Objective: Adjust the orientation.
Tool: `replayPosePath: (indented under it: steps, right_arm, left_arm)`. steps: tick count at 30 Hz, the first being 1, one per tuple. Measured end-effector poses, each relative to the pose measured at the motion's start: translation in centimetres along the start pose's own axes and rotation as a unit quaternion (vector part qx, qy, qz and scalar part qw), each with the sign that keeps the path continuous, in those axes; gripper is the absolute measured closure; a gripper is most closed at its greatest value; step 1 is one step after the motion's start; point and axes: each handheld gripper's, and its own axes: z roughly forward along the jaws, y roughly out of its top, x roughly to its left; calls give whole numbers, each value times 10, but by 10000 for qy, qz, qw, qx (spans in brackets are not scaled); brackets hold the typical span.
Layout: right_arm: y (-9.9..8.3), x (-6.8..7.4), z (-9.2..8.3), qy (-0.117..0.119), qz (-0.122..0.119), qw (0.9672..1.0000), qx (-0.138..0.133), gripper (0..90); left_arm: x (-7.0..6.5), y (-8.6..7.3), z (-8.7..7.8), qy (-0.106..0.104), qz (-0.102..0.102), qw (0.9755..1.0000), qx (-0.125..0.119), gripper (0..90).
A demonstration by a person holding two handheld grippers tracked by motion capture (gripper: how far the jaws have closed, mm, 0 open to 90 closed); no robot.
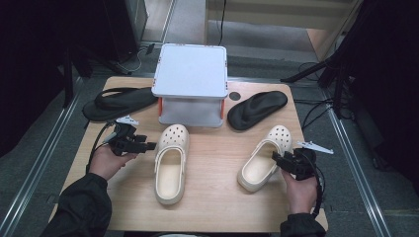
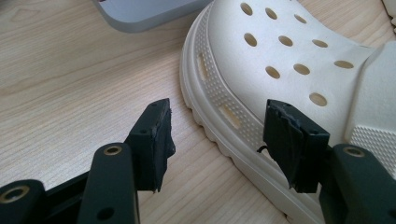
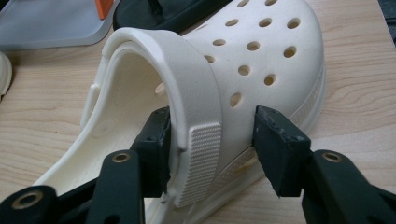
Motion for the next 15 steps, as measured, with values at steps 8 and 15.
replayPosePath:
  steps: [8, 15]
  right_arm:
    - [7, -1, 1, -93, -48, 9999, -19, 668]
    - [10, -1, 0, -162, -178, 9997, 21, 724]
  left_arm:
    - [-1, 0, 1, 10, 0, 10000, -2, 426]
    - [-1, 0, 0, -9, 3, 10000, 24, 425]
